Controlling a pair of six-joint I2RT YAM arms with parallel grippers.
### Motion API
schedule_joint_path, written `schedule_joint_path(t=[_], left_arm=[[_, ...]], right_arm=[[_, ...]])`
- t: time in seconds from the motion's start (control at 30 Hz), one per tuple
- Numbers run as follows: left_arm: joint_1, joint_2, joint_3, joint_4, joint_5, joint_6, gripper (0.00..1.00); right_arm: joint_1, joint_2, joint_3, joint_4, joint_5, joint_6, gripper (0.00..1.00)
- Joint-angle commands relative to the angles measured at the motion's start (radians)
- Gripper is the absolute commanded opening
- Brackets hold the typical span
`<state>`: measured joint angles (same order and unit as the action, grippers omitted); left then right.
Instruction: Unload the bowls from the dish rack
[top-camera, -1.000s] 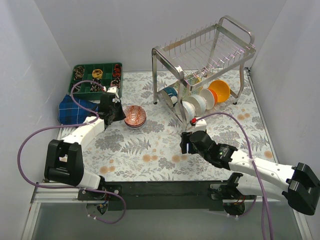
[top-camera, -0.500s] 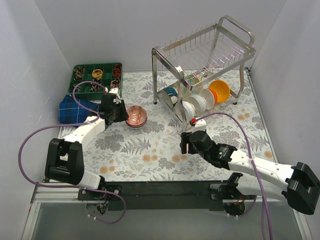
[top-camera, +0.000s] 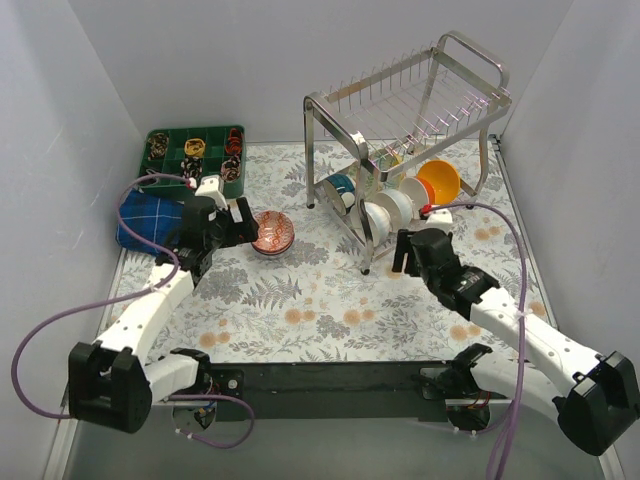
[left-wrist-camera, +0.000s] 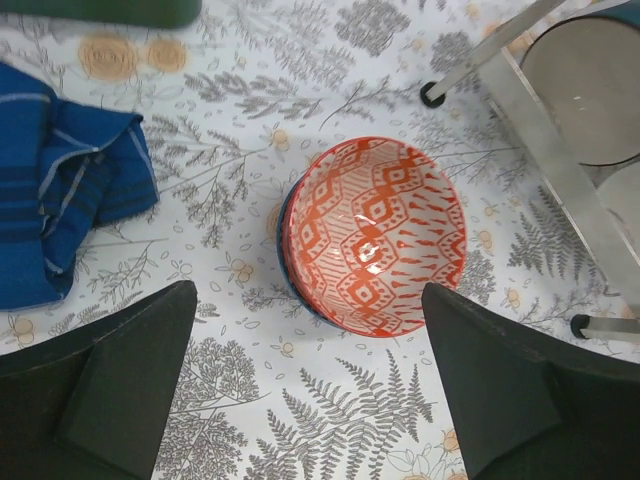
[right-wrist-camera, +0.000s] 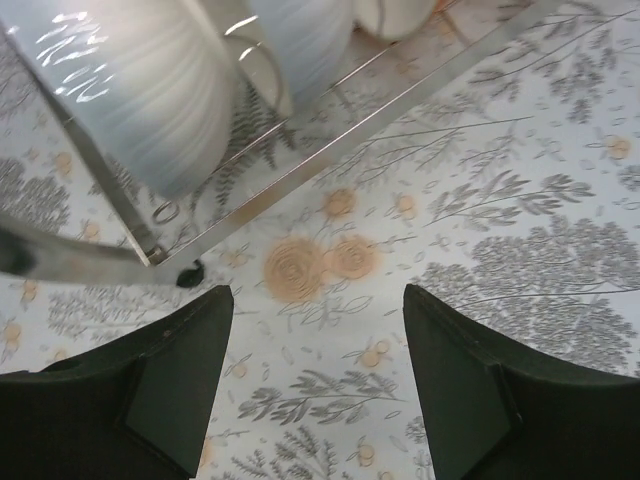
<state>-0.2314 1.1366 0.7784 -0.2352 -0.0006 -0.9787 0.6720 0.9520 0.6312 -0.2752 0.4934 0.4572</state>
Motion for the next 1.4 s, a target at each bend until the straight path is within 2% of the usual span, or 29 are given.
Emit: schedule_joint_path(t=[0.0, 0.17, 0.3, 0.4, 0.57, 0.77, 1.03, 1.13, 1.37], left_arm=[[-0.040, -0.095, -0.033, 0.022, -0.041, 0.038, 0.98], [-0.106, -0.150, -0.067, 0.023, -0.059, 0.055, 0.98], [-0.152, -0.198, -0.077, 0.030, -0.128, 0.080, 0.98], [-0.175, -0.224, -0.094, 0.040, -0.173, 0.095, 0.98], [-0.189, -0.244, -0.102, 0.050, -0.191, 0.098, 0.98], [-0.189, -0.264, -0.116, 0.068, -0.193, 0.110, 0.98], [-0.187, -0.253, -0.126, 0.079, -0.199, 0.120, 0.98], [-0.187, -0.244, -0.126, 0.082, -0.196, 0.123, 0.98], [-0.189, -0.227, -0.130, 0.083, -0.185, 0.126, 0.98]], right_arm=[[-0.133, 0.007, 0.102, 0.004, -0.004, -0.107, 0.77], [-0.348, 0.062, 0.134, 0.112, -0.024, -0.187, 0.75], [-0.523, 0.123, 0.122, 0.286, -0.140, -0.218, 0.72], [-0.581, 0.192, 0.116, 0.433, -0.219, -0.259, 0.70], [-0.629, 0.356, 0.165, 0.582, -0.259, -0.310, 0.70], [-0.657, 0.545, 0.251, 0.657, -0.270, -0.350, 0.70], [-0.663, 0.698, 0.334, 0.761, -0.299, -0.391, 0.67], [-0.663, 0.744, 0.346, 0.789, -0.318, -0.408, 0.62], [-0.663, 0.807, 0.364, 0.821, -0.306, -0.430, 0.41]])
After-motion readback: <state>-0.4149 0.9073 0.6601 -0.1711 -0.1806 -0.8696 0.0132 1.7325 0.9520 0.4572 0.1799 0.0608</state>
